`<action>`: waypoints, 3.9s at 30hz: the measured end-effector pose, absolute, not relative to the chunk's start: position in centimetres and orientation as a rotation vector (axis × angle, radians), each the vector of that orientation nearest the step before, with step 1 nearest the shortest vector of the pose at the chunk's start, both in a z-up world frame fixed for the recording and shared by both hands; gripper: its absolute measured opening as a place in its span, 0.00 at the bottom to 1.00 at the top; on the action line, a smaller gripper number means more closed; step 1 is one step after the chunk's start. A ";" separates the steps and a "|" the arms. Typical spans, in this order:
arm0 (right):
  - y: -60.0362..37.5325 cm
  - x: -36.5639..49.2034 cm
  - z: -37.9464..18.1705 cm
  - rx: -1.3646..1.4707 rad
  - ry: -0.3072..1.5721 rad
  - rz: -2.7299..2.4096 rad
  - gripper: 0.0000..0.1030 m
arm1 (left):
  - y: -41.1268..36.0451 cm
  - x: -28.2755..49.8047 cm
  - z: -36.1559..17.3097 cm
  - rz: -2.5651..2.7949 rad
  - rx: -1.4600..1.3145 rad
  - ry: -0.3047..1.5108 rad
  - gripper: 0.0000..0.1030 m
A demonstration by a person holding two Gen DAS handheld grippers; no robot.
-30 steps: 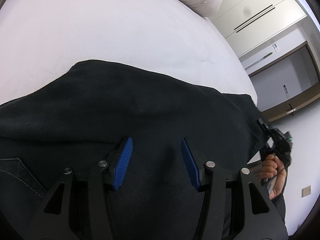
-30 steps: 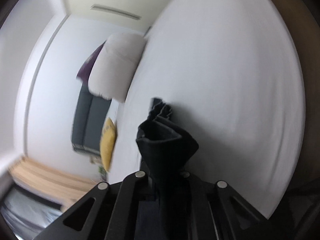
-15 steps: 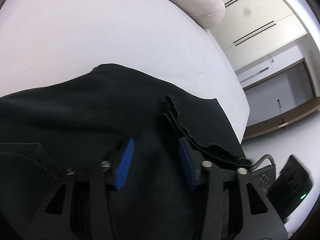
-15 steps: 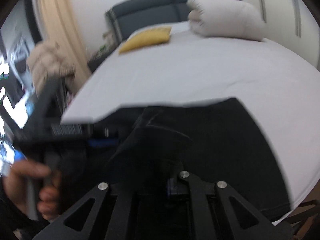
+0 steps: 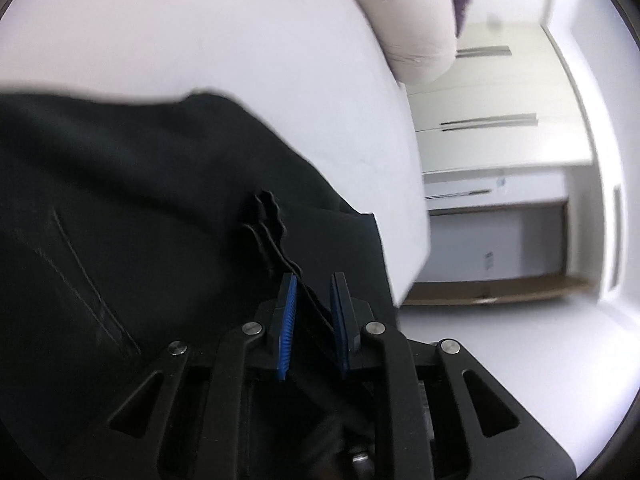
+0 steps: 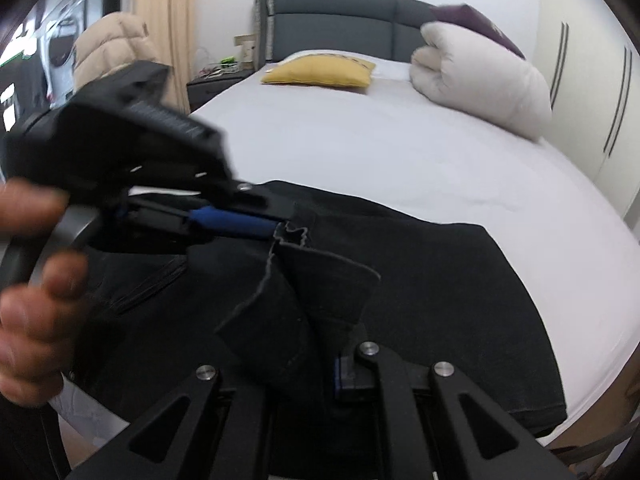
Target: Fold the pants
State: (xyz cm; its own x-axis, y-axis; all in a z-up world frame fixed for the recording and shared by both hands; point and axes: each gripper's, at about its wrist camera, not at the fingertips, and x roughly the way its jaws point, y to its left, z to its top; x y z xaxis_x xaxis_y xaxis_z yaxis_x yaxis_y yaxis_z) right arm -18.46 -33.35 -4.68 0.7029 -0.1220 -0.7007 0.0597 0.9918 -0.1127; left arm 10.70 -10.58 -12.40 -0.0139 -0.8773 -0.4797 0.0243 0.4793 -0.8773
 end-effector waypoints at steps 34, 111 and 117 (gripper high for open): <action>-30.8 -18.6 -1.8 -0.059 0.686 -0.110 0.07 | -3.0 6.8 -12.9 -0.817 -1.165 1.596 0.87; -47.2 -12.6 -2.8 0.795 0.887 0.568 0.46 | -9.9 3.6 -6.1 -0.801 -0.060 1.335 0.15; -46.0 -6.1 -10.5 0.911 1.130 0.548 0.38 | -11.2 2.8 -8.1 -0.795 0.010 1.345 0.15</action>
State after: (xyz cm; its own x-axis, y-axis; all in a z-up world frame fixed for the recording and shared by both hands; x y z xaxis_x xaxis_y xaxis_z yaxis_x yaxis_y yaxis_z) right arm -6.11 -46.00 -10.54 0.3576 0.7727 -0.5244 0.0662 0.5392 0.8396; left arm 2.83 -11.22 -8.15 0.0089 -0.5035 -0.8640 0.5141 0.7434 -0.4279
